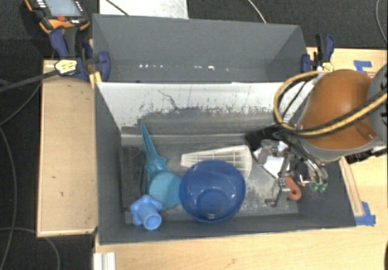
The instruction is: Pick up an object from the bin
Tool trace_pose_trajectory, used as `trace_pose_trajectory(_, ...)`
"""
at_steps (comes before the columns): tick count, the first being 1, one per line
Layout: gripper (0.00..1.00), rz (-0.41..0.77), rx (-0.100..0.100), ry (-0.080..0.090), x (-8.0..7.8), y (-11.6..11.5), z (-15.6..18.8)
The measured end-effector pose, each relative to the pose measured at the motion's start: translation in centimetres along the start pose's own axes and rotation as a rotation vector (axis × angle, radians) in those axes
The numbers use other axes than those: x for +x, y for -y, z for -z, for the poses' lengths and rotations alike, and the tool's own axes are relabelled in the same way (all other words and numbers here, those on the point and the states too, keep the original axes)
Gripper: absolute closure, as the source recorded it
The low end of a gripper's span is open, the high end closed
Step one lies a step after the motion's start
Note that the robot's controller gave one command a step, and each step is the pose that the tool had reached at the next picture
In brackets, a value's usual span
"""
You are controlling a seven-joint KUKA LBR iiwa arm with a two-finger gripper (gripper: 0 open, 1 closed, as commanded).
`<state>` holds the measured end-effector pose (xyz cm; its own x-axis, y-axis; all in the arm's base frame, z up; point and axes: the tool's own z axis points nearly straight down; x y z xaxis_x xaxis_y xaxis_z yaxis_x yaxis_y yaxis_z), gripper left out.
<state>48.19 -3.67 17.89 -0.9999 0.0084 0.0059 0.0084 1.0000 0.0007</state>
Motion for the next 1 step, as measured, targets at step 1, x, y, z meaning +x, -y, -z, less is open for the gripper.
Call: trace_pose_trajectory(1,0.0,0.003,0.001,0.008,-0.16,-0.01,0.43)
